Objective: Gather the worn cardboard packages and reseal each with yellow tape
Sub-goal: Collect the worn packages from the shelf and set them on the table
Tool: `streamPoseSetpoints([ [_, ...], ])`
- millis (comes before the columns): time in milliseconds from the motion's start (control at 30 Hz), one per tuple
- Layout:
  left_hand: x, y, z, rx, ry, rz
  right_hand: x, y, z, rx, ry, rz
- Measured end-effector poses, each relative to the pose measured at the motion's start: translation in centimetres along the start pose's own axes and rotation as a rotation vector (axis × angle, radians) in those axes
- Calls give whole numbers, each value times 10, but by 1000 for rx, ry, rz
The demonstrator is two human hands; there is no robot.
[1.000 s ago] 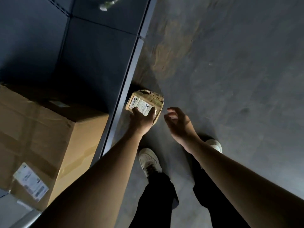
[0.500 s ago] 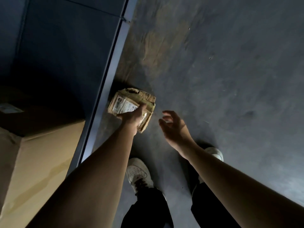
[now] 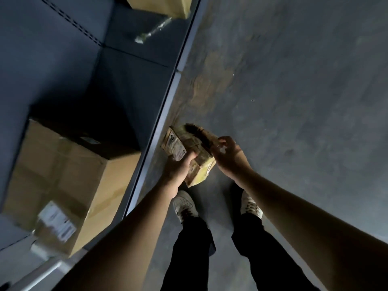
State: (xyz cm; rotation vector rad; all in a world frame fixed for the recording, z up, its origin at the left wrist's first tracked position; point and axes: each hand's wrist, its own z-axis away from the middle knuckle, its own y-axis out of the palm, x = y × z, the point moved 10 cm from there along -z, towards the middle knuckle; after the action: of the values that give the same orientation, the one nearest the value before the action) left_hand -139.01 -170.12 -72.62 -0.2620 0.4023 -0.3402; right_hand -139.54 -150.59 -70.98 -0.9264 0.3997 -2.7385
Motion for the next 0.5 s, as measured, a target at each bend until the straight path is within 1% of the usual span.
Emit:
streamPoseSetpoints([
  [67,-22,-10,38,-6,41,2,24,-20,23,-4,-20,2],
  [200,-58,-33,110,-24,86,46,79,-50,71,8,-126,29],
  [367,-82,-66,195,-75,130,127,140,-74,139,17,-250,40],
  [433,-86,-83,227,-108,150,153,157,-83,163,10,-265,-4],
  [500,-85,-99,260,-128,166,169,170,-88,189,21,-237,-46],
])
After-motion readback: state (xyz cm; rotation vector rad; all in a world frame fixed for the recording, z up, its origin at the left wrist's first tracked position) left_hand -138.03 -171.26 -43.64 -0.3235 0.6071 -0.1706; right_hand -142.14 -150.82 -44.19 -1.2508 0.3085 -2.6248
